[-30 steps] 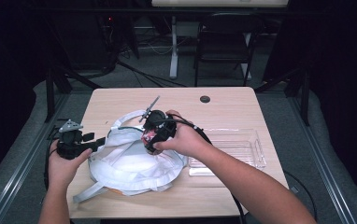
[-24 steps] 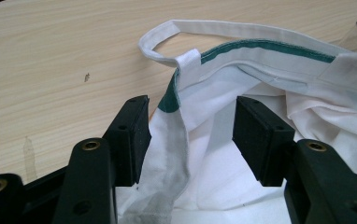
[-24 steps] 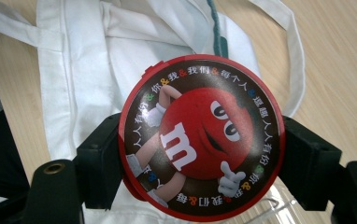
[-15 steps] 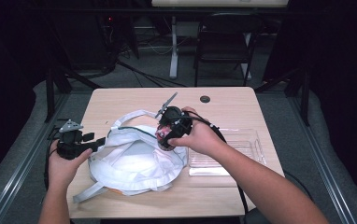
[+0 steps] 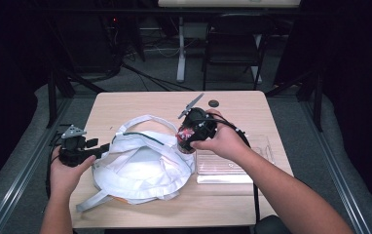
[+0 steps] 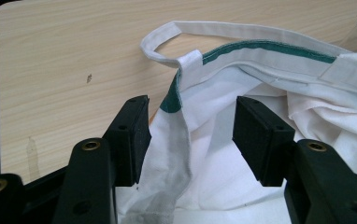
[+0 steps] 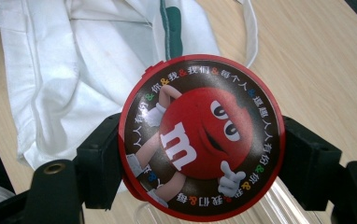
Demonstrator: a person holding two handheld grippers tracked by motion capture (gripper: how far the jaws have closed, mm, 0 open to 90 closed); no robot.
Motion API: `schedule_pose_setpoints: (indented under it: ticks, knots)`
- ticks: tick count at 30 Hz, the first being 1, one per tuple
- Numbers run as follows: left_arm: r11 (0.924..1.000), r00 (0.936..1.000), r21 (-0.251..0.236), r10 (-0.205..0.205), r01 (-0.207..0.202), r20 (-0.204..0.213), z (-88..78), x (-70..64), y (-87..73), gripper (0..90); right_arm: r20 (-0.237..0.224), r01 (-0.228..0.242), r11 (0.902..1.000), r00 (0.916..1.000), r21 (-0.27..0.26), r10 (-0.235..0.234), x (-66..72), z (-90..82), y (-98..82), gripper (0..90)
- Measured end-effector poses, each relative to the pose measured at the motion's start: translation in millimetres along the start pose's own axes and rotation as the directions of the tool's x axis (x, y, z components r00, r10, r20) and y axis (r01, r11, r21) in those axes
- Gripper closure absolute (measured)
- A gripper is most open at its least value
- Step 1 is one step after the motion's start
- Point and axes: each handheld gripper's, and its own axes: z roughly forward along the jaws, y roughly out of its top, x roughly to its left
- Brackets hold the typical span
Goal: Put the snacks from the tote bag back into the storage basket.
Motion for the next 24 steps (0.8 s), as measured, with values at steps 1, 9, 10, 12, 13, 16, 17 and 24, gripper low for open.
schedule_pose_setpoints:
  ticks: [1, 9, 10, 12, 13, 16, 17, 24]
  knots:
    - [1.0000, 1.0000, 0.002, 0.000, 0.000, 0.000, 0.1, -0.2, -0.1, 45.8, 0.002, -0.003, 1.0000, 1.0000, -0.002, 0.003, -1.6, -1.6, -1.8, 25.1]
    - [1.0000, 1.0000, 0.001, 0.004, -0.004, 0.000, 0.4, -1.5, 0.3, 45.9, 0.024, -0.020, 0.9998, 0.9995, -0.005, 0.020, -12.7, -10.9, -13.1, 25.2]
    - [1.0000, 1.0000, 0.002, 0.005, -0.005, -0.001, 0.4, -1.3, 0.2, 45.9, 0.024, -0.019, 0.9998, 0.9995, -0.005, 0.019, -13.6, -11.7, -13.9, 25.1]
    - [1.0000, 1.0000, 0.006, 0.003, -0.003, -0.003, 0.4, -1.1, 0.0, 45.8, 0.032, -0.024, 0.9997, 0.9992, -0.006, 0.024, -15.5, -13.1, -16.0, 25.1]
    - [1.0000, 1.0000, 0.009, 0.002, -0.002, 0.000, 0.2, -0.9, 0.0, 45.9, 0.034, -0.028, 0.9996, 0.9990, -0.008, 0.028, -16.5, -13.4, -17.1, 25.2]
    - [1.0000, 1.0000, 0.008, 0.002, -0.002, -0.002, 0.0, -0.7, 0.0, 45.8, 0.045, -0.028, 0.9996, 0.9986, -0.004, 0.028, -19.8, -15.8, -19.9, 25.1]
    - [1.0000, 1.0000, 0.007, 0.002, -0.002, -0.003, -0.1, -0.6, -0.1, 45.9, 0.046, -0.035, 0.9993, 0.9983, -0.011, 0.036, -20.6, -16.0, -21.2, 25.1]
    - [1.0000, 1.0000, 0.006, -0.002, 0.002, -0.004, 0.4, -0.7, -0.4, 45.9, 0.071, -0.048, 0.9989, 0.9963, 0.000, 0.048, -33.0, -18.7, -28.9, 25.1]
